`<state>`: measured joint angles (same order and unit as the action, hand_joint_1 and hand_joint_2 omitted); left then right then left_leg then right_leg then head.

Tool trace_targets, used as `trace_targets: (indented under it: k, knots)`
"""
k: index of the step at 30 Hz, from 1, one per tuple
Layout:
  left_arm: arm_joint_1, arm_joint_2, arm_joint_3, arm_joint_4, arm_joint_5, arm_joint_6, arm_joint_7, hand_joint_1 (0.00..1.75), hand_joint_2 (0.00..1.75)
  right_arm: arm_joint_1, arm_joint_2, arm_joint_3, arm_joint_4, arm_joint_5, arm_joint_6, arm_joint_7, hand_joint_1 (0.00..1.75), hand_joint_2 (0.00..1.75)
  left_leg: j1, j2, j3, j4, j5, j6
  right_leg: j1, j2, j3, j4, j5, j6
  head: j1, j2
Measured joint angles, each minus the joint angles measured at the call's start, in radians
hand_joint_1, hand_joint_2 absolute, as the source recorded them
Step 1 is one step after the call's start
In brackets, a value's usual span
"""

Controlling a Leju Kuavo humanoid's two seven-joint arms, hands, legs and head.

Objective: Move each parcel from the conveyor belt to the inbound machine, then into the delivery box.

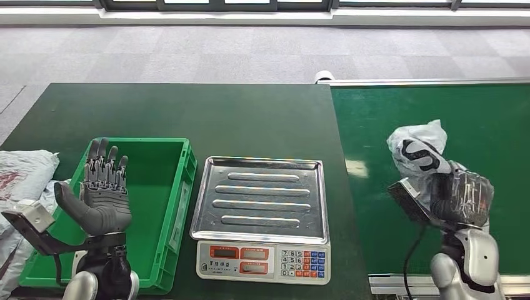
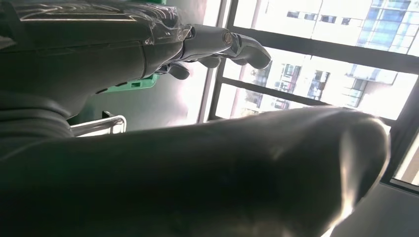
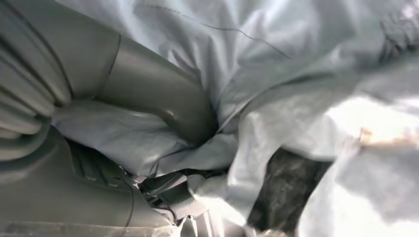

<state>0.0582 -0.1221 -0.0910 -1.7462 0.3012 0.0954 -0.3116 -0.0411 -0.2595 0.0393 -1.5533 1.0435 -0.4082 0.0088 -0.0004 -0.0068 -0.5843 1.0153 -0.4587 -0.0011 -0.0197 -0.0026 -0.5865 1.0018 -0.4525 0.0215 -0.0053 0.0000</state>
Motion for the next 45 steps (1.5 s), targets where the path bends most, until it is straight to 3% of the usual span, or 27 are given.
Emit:
trace_targets:
  k: [4, 7, 10, 20, 26, 36, 40, 45]
  knots:
    - [-0.002, -0.007, 0.002, -0.003, -0.002, 0.003, -0.003, 0.00, 0.00, -0.021, 0.044, 0.000, -0.127, -0.033, -0.067, -0.057, 1.75, 1.75, 0.001, -0.001, 0.000, 0.000, 0.000, 0.000, 0.001, -0.001, 0.001, 0.000, 0.000, 0.000, 0.000, 0.000]
    - [-0.011, -0.009, 0.002, -0.001, -0.002, 0.004, -0.003, 0.00, 0.00, -0.047, 0.062, 0.021, -0.172, -0.063, -0.132, -0.145, 1.75, 1.75, 0.001, 0.001, -0.001, 0.000, 0.000, 0.000, 0.000, 0.001, 0.000, 0.000, 0.000, -0.001, 0.000, 0.000]
    - [-0.029, -0.011, 0.002, 0.008, -0.002, 0.004, -0.004, 0.00, 0.00, -0.102, 0.080, 0.078, -0.198, -0.049, -0.134, -0.183, 1.75, 1.75, 0.001, 0.003, 0.001, 0.000, 0.000, -0.001, 0.000, 0.004, 0.001, 0.000, 0.001, -0.001, 0.000, 0.000]
    - [-0.104, -0.011, -0.005, 0.070, 0.006, 0.000, -0.012, 0.00, 0.00, -0.323, 0.161, 0.382, -0.151, -0.156, 0.030, -0.158, 1.75, 1.75, 0.002, 0.002, -0.001, 0.000, 0.005, -0.004, 0.002, 0.003, -0.001, 0.001, 0.004, -0.003, 0.000, 0.000]
    - [-0.123, -0.006, -0.015, 0.085, 0.020, 0.003, -0.016, 0.00, 0.00, -0.333, 0.227, 0.492, -0.047, -0.203, 0.175, -0.151, 1.75, 1.75, 0.003, 0.001, -0.002, 0.000, 0.005, -0.004, 0.003, 0.003, -0.003, 0.001, 0.004, -0.003, 0.000, 0.000]
    - [-0.121, 0.003, -0.015, 0.054, 0.063, 0.051, -0.058, 0.00, 0.00, -0.312, 0.301, 0.593, 0.121, -0.272, 0.311, -0.129, 1.74, 1.75, 0.003, 0.000, -0.003, 0.000, 0.005, -0.004, 0.003, 0.002, -0.003, 0.001, 0.003, -0.003, 0.000, 0.000]
    - [-0.115, 0.006, -0.008, 0.028, 0.075, 0.078, -0.079, 0.00, 0.00, -0.289, 0.309, 0.620, 0.151, -0.272, 0.352, -0.106, 0.00, 1.75, 0.003, 0.000, -0.004, 0.000, 0.004, -0.004, 0.003, 0.001, -0.004, 0.001, 0.003, -0.003, 0.000, 0.000]
    - [-0.097, 0.006, 0.005, -0.012, 0.075, 0.115, -0.126, 0.00, 0.00, -0.270, 0.308, 0.625, 0.160, -0.272, 0.360, -0.103, 0.00, 1.75, 0.003, 0.000, -0.004, 0.000, 0.004, -0.004, 0.003, 0.002, -0.004, 0.001, 0.003, -0.003, 0.000, 0.000]
